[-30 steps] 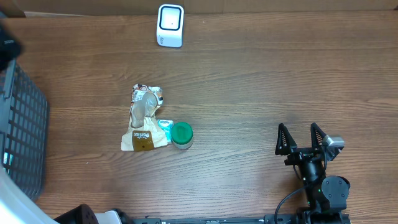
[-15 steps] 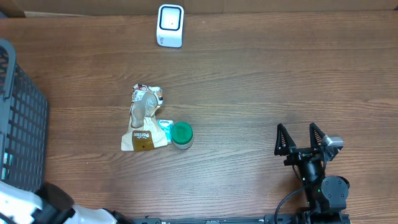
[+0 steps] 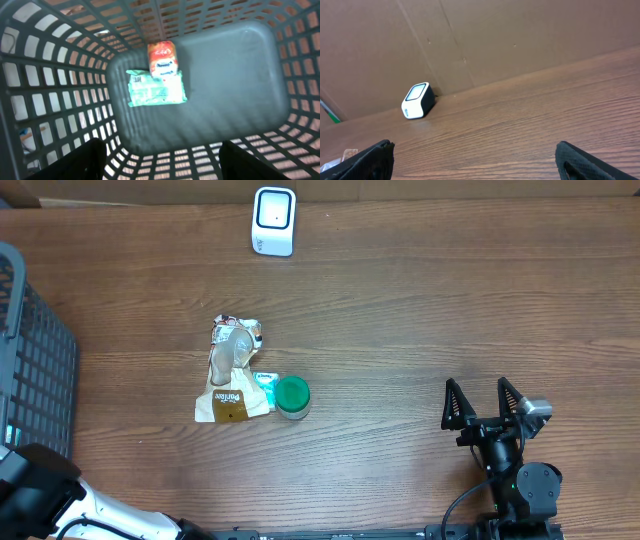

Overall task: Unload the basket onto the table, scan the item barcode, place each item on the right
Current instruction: 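Move the left gripper back into the basket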

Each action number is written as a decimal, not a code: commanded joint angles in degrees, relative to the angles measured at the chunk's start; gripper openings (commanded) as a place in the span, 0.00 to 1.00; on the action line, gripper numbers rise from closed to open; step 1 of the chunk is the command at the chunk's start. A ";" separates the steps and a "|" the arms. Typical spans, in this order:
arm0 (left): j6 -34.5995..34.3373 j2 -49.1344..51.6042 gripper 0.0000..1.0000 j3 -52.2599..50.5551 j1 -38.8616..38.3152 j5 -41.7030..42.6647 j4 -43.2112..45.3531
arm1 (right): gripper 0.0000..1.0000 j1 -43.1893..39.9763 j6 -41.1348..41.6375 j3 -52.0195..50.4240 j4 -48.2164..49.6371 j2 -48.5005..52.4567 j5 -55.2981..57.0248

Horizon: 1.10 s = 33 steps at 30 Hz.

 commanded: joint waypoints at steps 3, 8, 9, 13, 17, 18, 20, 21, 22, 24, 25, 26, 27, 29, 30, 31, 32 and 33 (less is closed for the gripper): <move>1.29 1.09 0.72 -3.93 0.57 -4.61 3.10 | 1.00 0.26 -0.17 -0.59 0.24 -0.42 0.55; 5.70 1.09 0.67 -15.02 0.59 -7.45 9.44 | 1.00 0.26 -0.17 -0.59 0.24 -0.42 0.55; 5.75 1.09 0.68 -17.57 0.59 -7.96 11.21 | 1.00 0.26 -0.17 -0.59 0.24 -0.42 0.55; 8.02 1.09 0.68 -25.09 0.59 -8.59 17.53 | 1.00 0.26 -0.17 -0.59 0.24 -0.42 0.55; 12.31 1.16 0.69 -30.38 0.59 -8.57 23.56 | 1.00 0.26 -0.17 -0.59 0.24 -0.42 0.55; 14.36 1.16 0.70 -32.11 0.59 -8.50 25.90 | 1.00 0.26 -0.17 -0.59 0.24 -0.42 0.55; 16.50 1.16 0.71 -34.23 0.59 -8.50 28.74 | 1.00 0.26 -0.17 -0.59 0.24 -0.42 0.55; 16.94 1.16 0.72 -35.04 0.59 -8.50 29.86 | 1.00 0.26 -0.17 -0.59 0.24 -0.42 0.55; 17.97 1.16 0.76 -36.17 0.63 -8.50 31.69 | 1.00 0.26 -0.17 -0.59 0.24 -0.42 0.55; 20.48 1.16 0.81 -38.01 0.63 -8.50 34.75 | 1.00 0.26 -0.17 -0.59 0.24 -0.42 0.55; 21.44 1.18 0.83 -38.64 0.63 -8.50 36.00 | 1.00 0.26 -0.17 -0.59 0.24 -0.42 0.55; 21.84 1.27 0.86 -39.19 0.63 -8.48 37.88 | 1.00 0.26 -0.17 -0.59 0.24 -0.42 0.55; 21.84 1.33 0.86 -39.21 0.63 -8.46 38.32 | 1.00 0.26 -0.17 -0.59 0.24 -0.42 0.55; 22.62 1.68 0.84 -39.28 0.63 -8.46 40.00 | 1.00 0.26 -0.17 -0.59 0.24 -0.42 0.55; 22.93 1.79 0.82 -39.28 0.63 -8.48 40.35 | 1.00 0.26 -0.17 -0.59 0.24 -0.42 0.55; 23.12 1.90 0.81 -39.28 0.63 -8.48 40.68 | 1.00 0.26 -0.17 -0.59 0.24 -0.42 0.55; 23.12 2.01 0.80 -39.45 0.66 -8.48 41.16 | 1.00 0.26 -0.17 -0.59 0.24 -0.42 0.55; 23.12 2.03 0.80 -39.67 0.68 -8.48 41.70 | 1.00 0.26 -0.17 -0.59 0.24 -0.42 0.55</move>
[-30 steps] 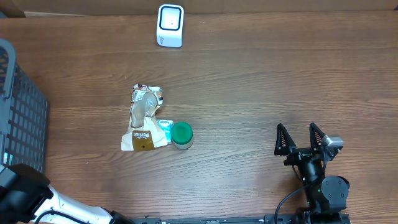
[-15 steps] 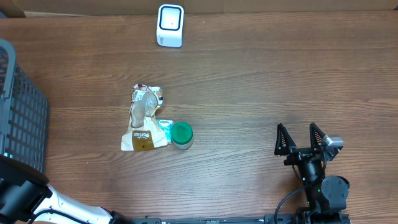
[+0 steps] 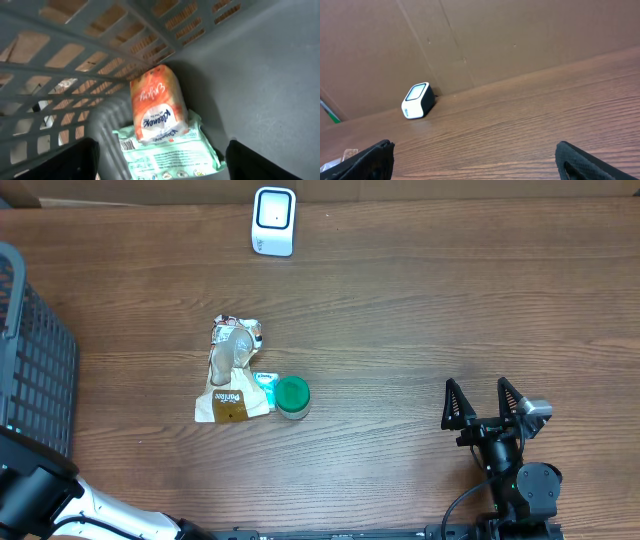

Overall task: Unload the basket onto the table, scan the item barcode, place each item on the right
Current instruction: 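Move the left gripper back into the basket, then grasp the orange bag and teal wipes pack, carry them to the table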

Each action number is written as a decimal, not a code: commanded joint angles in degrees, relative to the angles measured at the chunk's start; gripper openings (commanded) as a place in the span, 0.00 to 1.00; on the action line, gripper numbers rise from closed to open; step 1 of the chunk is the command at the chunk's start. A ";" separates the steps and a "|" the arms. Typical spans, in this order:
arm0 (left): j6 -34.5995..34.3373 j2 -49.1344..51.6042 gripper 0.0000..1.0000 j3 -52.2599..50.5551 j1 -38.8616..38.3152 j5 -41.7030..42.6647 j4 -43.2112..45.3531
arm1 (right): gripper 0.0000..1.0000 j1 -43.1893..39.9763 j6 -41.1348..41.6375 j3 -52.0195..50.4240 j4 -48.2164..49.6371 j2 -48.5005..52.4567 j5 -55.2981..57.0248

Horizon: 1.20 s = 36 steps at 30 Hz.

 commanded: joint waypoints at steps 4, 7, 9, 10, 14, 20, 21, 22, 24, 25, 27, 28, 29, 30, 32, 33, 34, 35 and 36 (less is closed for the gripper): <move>1.97 0.96 0.79 -1.79 0.66 -0.72 3.65 | 1.00 0.26 -0.20 -0.59 0.28 -0.42 0.55; 2.80 0.98 0.78 -3.30 0.66 -0.70 5.33 | 1.00 0.26 -0.20 -0.59 0.28 -0.42 0.55; 2.80 1.03 0.78 -4.22 0.66 -0.72 6.23 | 1.00 0.26 -0.20 -0.59 0.28 -0.42 0.55; 2.80 1.05 0.78 -4.61 0.66 -0.72 6.60 | 1.00 0.26 -0.20 -0.59 0.28 -0.42 0.55; 3.23 1.05 0.78 -6.38 0.66 -0.72 8.37 | 1.00 0.26 -0.20 -0.59 0.28 -0.42 0.55; 6.64 1.11 0.77 -8.92 0.68 -0.70 12.39 | 1.00 0.26 -0.20 -0.59 0.28 -0.42 0.55; 6.64 1.16 0.77 -8.92 0.68 -0.72 12.74 | 1.00 0.26 -0.20 -0.59 0.28 -0.42 0.55; 6.64 1.31 0.77 -8.92 0.68 -0.70 12.98 | 1.00 0.26 -0.20 -0.59 0.28 -0.42 0.55; 6.67 2.12 0.76 -8.94 0.68 -0.72 13.44 | 1.00 0.26 -0.20 -0.59 0.28 -0.42 0.55; 6.64 2.73 0.76 -8.94 0.68 -0.70 13.55 | 1.00 0.26 -0.20 -0.59 0.28 -0.42 0.55; 6.67 4.59 0.75 -8.94 0.66 -0.70 13.27 | 1.00 0.26 -0.20 -0.59 0.28 -0.42 0.55; 6.64 6.19 0.71 -8.94 0.66 -0.72 12.46 | 1.00 0.26 -0.20 -0.59 0.28 -0.42 0.55; 6.62 7.87 0.59 -8.94 0.66 -0.76 11.54 | 1.00 0.26 -0.20 -0.59 0.28 -0.42 0.55; 6.60 8.11 0.53 -8.94 0.66 -0.79 11.26 | 1.00 0.26 -0.20 -0.59 0.28 -0.42 0.55; 6.58 8.20 0.29 -8.92 0.66 -0.94 10.73 | 1.00 0.26 -0.20 -0.59 0.28 -0.42 0.55; 6.56 7.80 0.17 -8.92 0.66 -0.98 10.40 | 1.00 0.26 -0.20 -0.59 0.28 -0.42 0.55; 6.49 7.61 0.11 -8.90 0.66 -0.98 10.23 | 1.00 0.26 -0.20 -0.59 0.28 -0.42 0.55; 6.21 7.43 0.07 -8.90 0.61 -0.98 9.99 | 1.00 0.26 -0.20 -0.59 0.28 -0.42 0.55; 4.92 6.58 0.04 -8.74 0.50 -1.09 9.11 | 1.00 0.26 -0.20 -0.59 0.28 -0.42 0.55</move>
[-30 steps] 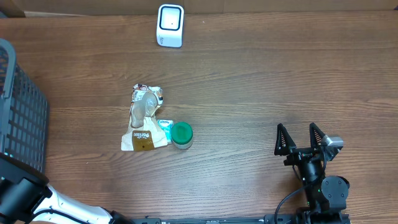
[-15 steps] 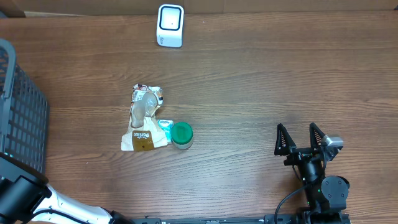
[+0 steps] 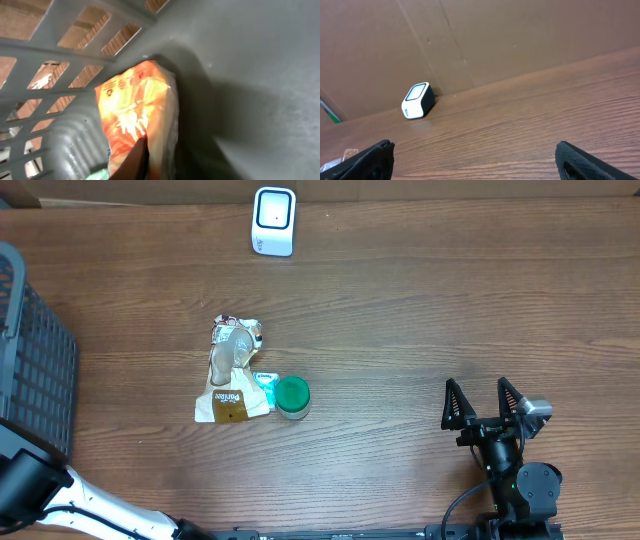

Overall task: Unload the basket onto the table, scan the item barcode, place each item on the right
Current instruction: 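Grasp the orange bag and teal wipes pack, carry them to the table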

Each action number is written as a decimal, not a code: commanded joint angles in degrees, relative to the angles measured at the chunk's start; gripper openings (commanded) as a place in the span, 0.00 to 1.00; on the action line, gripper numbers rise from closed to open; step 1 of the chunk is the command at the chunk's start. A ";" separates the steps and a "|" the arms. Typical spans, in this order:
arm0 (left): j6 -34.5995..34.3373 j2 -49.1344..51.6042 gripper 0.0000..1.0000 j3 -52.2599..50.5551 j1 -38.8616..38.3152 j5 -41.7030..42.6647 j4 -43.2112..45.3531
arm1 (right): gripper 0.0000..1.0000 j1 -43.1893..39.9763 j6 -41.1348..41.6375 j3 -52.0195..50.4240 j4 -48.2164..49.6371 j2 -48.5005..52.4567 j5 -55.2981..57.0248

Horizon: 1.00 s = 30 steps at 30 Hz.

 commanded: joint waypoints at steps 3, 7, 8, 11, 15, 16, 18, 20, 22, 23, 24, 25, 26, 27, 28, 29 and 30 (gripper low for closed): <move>-4.00 -2.67 0.04 0.50 -0.09 1.36 -4.22 | 1.00 0.26 -0.15 -0.59 0.31 -0.42 0.52; -7.74 -11.50 0.04 0.72 -1.81 1.40 -6.16 | 1.00 0.26 -0.15 -0.59 0.31 -0.42 0.52; -7.96 -12.98 0.04 0.72 -2.16 1.40 -6.16 | 1.00 0.26 -0.15 -0.59 0.31 -0.42 0.52; -9.11 -20.55 0.04 0.72 -3.91 1.53 -5.75 | 1.00 0.26 -0.15 -0.59 0.31 -0.42 0.52; -11.76 -31.69 0.04 0.72 -6.38 3.48 -5.29 | 1.00 0.26 -0.15 -0.59 0.31 -0.42 0.52; -11.76 -33.00 0.04 0.72 -6.64 4.15 -5.33 | 1.00 0.26 -0.15 -0.59 0.31 -0.42 0.52; -12.35 -36.96 0.04 0.72 -7.43 6.43 -6.01 | 1.00 0.26 -0.15 -0.59 0.31 -0.42 0.52; -13.92 -40.39 0.04 0.72 -8.11 6.73 -6.40 | 1.00 0.26 -0.15 -0.59 0.33 -0.42 0.52; -14.32 -42.42 0.04 0.72 -8.31 6.75 -6.75 | 1.00 0.26 -0.15 -0.59 0.31 -0.42 0.52; -14.32 -43.65 0.04 0.72 -8.39 6.75 -7.26 | 1.00 0.26 -0.15 -0.59 0.31 -0.42 0.52; -14.56 -44.70 0.04 0.72 -8.41 6.88 -8.00 | 1.00 0.26 -0.15 -0.59 0.31 -0.42 0.52; -14.91 -45.40 0.04 0.72 -8.44 7.87 -8.92 | 1.00 0.26 -0.15 -0.59 0.31 -0.42 0.52; -14.95 -45.94 0.04 0.72 -8.46 9.55 -9.64 | 1.00 0.26 -0.15 -0.59 0.31 -0.42 0.52; -15.21 -47.04 0.04 0.72 -8.98 14.03 -10.58 | 1.00 0.26 -0.15 -0.59 0.31 -0.42 0.52; -15.89 -47.65 0.04 0.72 -9.53 15.85 -10.75 | 1.00 0.26 -0.15 -0.59 0.31 -0.42 0.52; -16.59 -48.30 0.04 0.72 -10.16 17.42 -10.86 | 1.00 0.26 -0.15 -0.59 0.31 -0.42 0.52; -16.90 -49.16 0.04 0.72 -11.13 19.37 -10.88 | 1.00 0.26 -0.15 -0.59 0.31 -0.42 0.52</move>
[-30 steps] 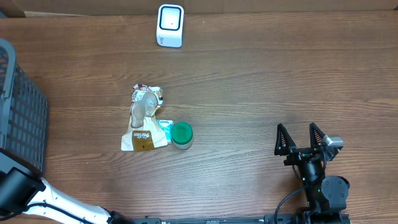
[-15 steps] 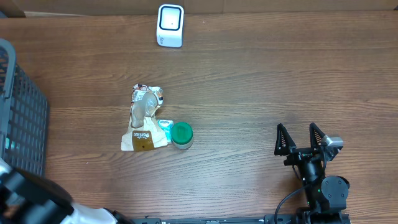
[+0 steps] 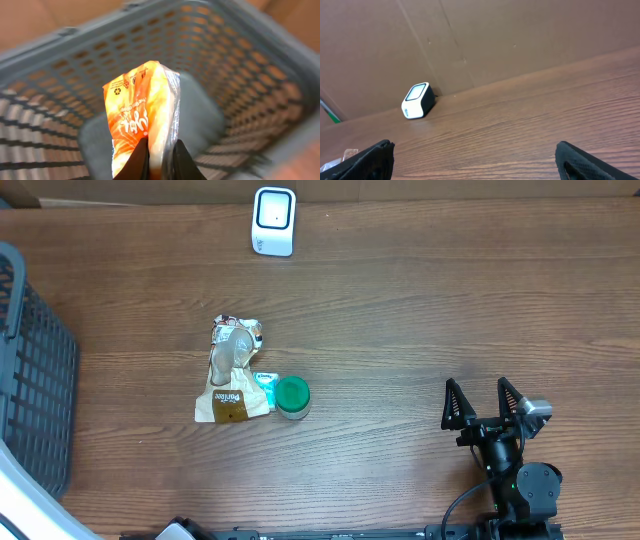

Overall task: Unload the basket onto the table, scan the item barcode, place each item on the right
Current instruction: 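Grasp the orange bag and teal wipes pack, carry them to the table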

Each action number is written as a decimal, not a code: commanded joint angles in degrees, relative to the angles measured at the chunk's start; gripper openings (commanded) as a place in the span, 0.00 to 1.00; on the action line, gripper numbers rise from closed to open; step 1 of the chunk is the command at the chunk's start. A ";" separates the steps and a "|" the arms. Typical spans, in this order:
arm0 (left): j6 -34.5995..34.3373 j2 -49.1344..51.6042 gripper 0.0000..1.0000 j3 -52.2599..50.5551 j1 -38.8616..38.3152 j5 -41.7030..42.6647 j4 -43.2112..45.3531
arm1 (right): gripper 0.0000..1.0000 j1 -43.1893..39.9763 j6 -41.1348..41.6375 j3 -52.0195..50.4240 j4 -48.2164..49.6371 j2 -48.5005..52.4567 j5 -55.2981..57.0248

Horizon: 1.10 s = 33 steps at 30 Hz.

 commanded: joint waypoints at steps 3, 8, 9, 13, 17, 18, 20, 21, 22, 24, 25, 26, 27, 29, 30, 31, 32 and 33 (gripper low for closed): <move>-2.60 -6.82 0.04 0.61 -7.63 12.17 -0.83 | 1.00 0.26 -0.15 -0.59 0.28 -0.42 0.52; -2.80 -9.57 0.04 0.61 -18.64 12.37 -8.48 | 1.00 0.26 -0.15 -0.59 0.28 -0.42 0.52; -2.80 -9.29 0.04 0.48 -22.67 12.37 -12.57 | 1.00 0.26 -0.15 -0.59 0.28 -0.42 0.52; -2.78 -6.64 0.04 -1.44 -30.82 12.35 -21.07 | 1.00 0.26 -0.15 -0.59 0.28 -0.42 0.52; -3.48 -4.31 0.04 -11.85 -37.16 12.35 -21.07 | 1.00 0.26 -0.15 -0.59 0.28 -0.42 0.52; -4.02 -4.00 0.04 -14.08 -37.94 12.35 -20.13 | 1.00 0.26 -0.15 -0.59 0.28 -0.42 0.52; -5.51 -3.21 0.04 -20.74 -40.26 12.33 -16.50 | 1.00 0.26 -0.15 -0.59 0.28 -0.42 0.52; -6.23 -2.97 0.04 -22.88 -40.98 12.26 -15.10 | 1.00 0.26 -0.15 -0.59 0.28 -0.42 0.52; -7.02 -2.75 0.04 -25.44 -41.75 12.13 -13.14 | 1.00 0.26 -0.15 -0.59 0.28 -0.42 0.52; -8.24 -2.40 0.04 -28.44 -42.64 11.82 -10.45 | 1.00 0.26 -0.15 -0.59 0.28 -0.42 0.52; -8.94 -2.32 0.04 -29.44 -42.91 11.85 -9.40 | 1.00 0.26 -0.15 -0.59 0.28 -0.42 0.52; -9.70 -2.21 0.05 -30.27 -42.99 11.91 -8.13 | 1.00 0.26 -0.15 -0.59 0.28 -0.42 0.52; -10.32 -2.14 0.07 -30.73 -42.99 12.00 -7.04 | 1.00 0.26 -0.15 -0.59 0.28 -0.42 0.52; -10.93 -2.16 0.14 -30.77 -42.99 13.00 -5.33 | 1.00 0.26 -0.15 -0.59 0.28 -0.42 0.52; -10.95 -2.16 0.22 -30.73 -42.99 13.86 -4.83 | 1.00 0.26 -0.15 -0.59 0.28 -0.42 0.52; -10.93 -2.16 0.34 -30.73 -42.99 15.85 -3.96 | 1.00 0.26 -0.15 -0.59 0.28 -0.42 0.52; -10.91 -2.16 0.40 -30.73 -42.99 17.77 -3.45 | 1.00 0.26 -0.15 -0.59 0.28 -0.42 0.52; -10.91 -2.16 0.61 -30.73 -42.99 18.84 -3.34 | 1.00 0.26 -0.15 -0.59 0.28 -0.42 0.52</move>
